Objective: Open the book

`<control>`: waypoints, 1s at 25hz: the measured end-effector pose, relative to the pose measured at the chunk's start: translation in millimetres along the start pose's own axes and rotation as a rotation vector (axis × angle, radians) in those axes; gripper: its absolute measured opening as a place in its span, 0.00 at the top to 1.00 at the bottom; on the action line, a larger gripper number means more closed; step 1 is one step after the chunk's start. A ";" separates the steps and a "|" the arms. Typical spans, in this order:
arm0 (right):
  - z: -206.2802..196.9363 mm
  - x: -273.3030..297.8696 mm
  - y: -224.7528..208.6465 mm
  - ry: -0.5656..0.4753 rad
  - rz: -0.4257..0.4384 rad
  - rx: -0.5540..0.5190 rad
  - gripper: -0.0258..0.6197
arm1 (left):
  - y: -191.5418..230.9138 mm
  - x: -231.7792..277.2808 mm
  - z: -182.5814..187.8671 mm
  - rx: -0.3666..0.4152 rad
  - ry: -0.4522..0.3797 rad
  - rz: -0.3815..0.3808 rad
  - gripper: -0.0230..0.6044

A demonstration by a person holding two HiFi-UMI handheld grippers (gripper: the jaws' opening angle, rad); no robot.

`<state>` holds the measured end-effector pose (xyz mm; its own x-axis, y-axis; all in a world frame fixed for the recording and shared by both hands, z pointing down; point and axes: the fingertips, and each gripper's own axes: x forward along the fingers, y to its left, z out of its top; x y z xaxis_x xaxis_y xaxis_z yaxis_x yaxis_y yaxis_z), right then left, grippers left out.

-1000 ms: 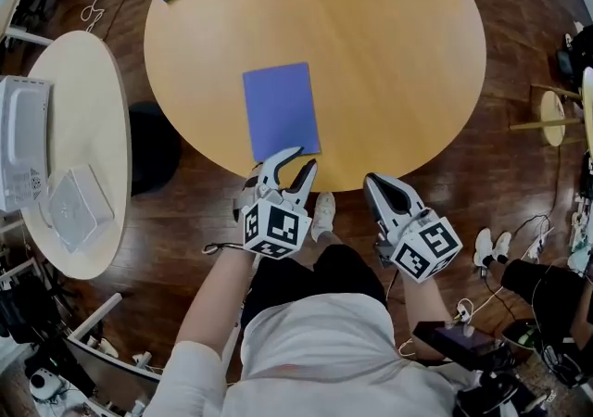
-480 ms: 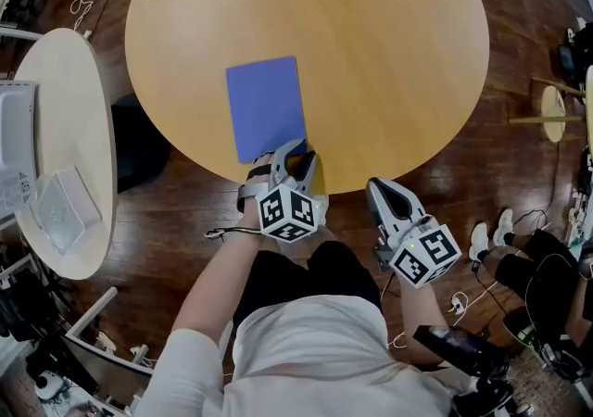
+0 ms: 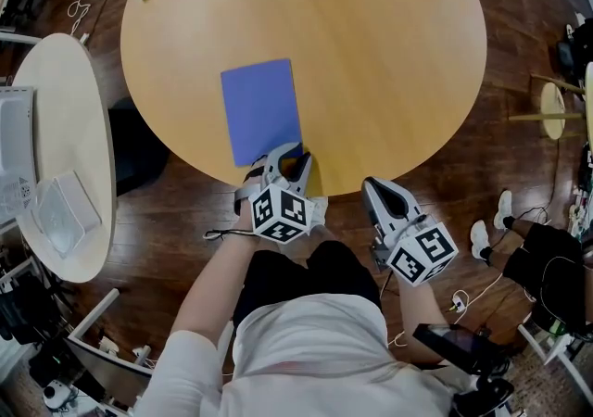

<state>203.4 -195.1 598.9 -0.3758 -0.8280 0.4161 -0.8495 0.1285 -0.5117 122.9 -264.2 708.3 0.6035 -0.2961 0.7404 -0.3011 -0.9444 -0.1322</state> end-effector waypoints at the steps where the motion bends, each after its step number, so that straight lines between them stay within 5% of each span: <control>1: -0.7 0.4 0.6 0.002 0.001 0.000 0.97 | 0.0 0.1 -0.3 0.006 0.001 0.001 0.80; 6: -5.4 0.6 1.4 0.014 -0.002 0.004 0.97 | -1.1 1.0 -0.2 0.001 0.009 0.012 0.94; 17: -3.3 3.4 6.9 0.023 -0.001 0.001 0.97 | 7.2 -19.9 27.4 -0.148 -0.085 -0.023 0.95; 21: -1.3 9.6 18.4 0.030 0.012 -0.013 0.97 | 26.1 -54.8 48.3 -0.324 -0.204 -0.040 0.95; 25: -0.2 18.1 35.0 0.036 0.033 -0.027 0.97 | 56.8 -105.0 53.3 -0.489 -0.312 0.020 0.95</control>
<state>166.8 -205.5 588.7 -0.4164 -0.8027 0.4269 -0.8462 0.1705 -0.5049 81.7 -294.4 587.9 0.7611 -0.4114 0.5014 -0.5759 -0.7844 0.2306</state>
